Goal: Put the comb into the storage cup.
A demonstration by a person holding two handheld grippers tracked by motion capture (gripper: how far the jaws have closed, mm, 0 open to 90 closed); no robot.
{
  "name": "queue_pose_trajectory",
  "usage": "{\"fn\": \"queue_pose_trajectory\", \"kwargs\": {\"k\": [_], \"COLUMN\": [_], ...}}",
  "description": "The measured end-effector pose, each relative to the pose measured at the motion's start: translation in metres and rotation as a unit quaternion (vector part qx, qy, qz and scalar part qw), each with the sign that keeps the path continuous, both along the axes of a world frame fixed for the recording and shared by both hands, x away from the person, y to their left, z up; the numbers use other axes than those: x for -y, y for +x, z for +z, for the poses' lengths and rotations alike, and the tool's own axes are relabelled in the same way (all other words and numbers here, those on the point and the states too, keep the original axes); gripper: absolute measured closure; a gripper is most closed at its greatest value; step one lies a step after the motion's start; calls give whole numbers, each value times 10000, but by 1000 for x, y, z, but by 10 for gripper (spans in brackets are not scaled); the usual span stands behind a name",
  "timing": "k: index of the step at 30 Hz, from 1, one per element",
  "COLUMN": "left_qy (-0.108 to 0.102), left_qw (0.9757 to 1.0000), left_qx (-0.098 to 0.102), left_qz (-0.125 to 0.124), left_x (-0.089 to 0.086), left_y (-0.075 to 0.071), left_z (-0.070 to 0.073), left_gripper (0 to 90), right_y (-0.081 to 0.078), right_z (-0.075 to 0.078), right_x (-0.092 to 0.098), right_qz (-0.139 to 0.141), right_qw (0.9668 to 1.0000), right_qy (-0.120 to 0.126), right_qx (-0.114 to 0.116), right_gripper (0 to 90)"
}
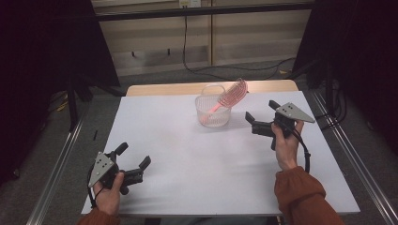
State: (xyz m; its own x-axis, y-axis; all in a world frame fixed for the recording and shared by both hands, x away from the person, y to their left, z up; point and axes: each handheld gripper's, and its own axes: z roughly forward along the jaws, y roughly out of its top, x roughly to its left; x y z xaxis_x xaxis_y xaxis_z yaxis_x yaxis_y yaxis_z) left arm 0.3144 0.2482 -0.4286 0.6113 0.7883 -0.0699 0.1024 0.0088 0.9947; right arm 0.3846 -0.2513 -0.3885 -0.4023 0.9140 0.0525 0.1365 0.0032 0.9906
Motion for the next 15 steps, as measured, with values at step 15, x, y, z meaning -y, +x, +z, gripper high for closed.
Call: {"fn": "queue_pose_trajectory", "kwargs": {"k": [15], "left_qy": [78], "left_qw": [9999], "left_qx": [-14], "left_qz": [110], "left_x": [2], "left_y": [-1], "left_z": [0], "left_gripper": [2], "right_y": [-33], "right_z": [-7], "right_x": [0], "right_qz": [-91], "right_qw": [9996], "right_qy": [-242], "right_qx": [87], "right_gripper": [0]}}
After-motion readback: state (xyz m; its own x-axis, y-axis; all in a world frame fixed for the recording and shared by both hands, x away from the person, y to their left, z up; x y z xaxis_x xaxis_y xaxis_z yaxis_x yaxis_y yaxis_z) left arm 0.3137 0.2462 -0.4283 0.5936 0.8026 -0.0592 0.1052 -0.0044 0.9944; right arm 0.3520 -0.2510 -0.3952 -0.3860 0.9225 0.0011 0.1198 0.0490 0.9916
